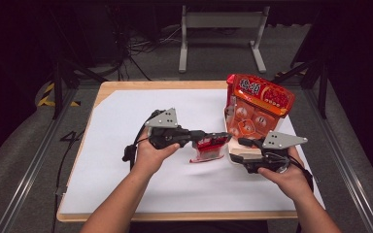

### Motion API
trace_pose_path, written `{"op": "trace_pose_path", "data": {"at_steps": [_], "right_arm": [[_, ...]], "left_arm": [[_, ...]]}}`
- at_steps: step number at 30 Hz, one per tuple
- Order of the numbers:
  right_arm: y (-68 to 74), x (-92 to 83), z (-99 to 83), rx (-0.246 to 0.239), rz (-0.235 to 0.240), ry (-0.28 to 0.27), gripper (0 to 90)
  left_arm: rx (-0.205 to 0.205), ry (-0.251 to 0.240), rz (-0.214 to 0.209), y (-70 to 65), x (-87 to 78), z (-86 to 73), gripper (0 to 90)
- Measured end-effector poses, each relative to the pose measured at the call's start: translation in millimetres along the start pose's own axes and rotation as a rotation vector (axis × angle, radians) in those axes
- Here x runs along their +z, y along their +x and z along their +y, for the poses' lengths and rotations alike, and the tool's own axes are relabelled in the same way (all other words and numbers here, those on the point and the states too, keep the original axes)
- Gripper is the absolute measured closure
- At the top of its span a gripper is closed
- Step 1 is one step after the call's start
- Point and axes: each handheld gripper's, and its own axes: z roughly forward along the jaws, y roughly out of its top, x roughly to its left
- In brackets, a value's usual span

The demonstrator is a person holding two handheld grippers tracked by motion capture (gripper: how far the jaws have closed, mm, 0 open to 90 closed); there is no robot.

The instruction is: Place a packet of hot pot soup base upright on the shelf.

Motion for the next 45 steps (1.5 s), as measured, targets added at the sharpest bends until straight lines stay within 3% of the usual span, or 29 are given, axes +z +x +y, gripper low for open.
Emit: {"op": "trace_pose_path", "data": {"at_steps": [8, 20, 28, 34, 36, 39, 42, 45], "right_arm": [[3.4, 10.3, 9.9, -0.019, 0.057, -0.03, 39.5], [6.8, 8.8, 14.5, -0.068, 0.108, 0.005, 67.7], [8.7, 2.4, 15.6, -0.052, 0.141, 0.01, 85.9], [9.1, -1.2, 17.2, -0.024, 0.167, -0.001, 89.3], [7.8, -3.8, 17.6, 0.004, 0.186, -0.024, 90.0], [7.9, -6.3, 18.4, 0.009, 0.198, -0.036, 90.0], [8.1, -7.0, 18.2, 0.002, 0.201, -0.033, 90.0], [8.5, -7.2, 18.6, -0.005, 0.204, -0.038, 90.0]], "left_arm": [[0.025, -0.004, -0.066, -6.8, -2.8, 1.1, 90.0], [0.016, -0.036, -0.098, -7.1, -3.3, 0.3, 90.0], [0.011, -0.049, -0.103, -6.2, -3.6, -0.6, 90.0], [0.009, -0.081, -0.109, -5.8, -5.2, -1.4, 89.8], [-0.009, -0.094, -0.088, -6.2, -5.0, -2.2, 79.1], [-0.017, -0.083, -0.072, -7.4, 0.3, -3.9, 57.0], [-0.008, -0.051, -0.045, -8.8, 7.2, -4.8, 46.1], [-0.013, -0.028, -0.05, -6.5, 13.0, -7.3, 41.1]]}}
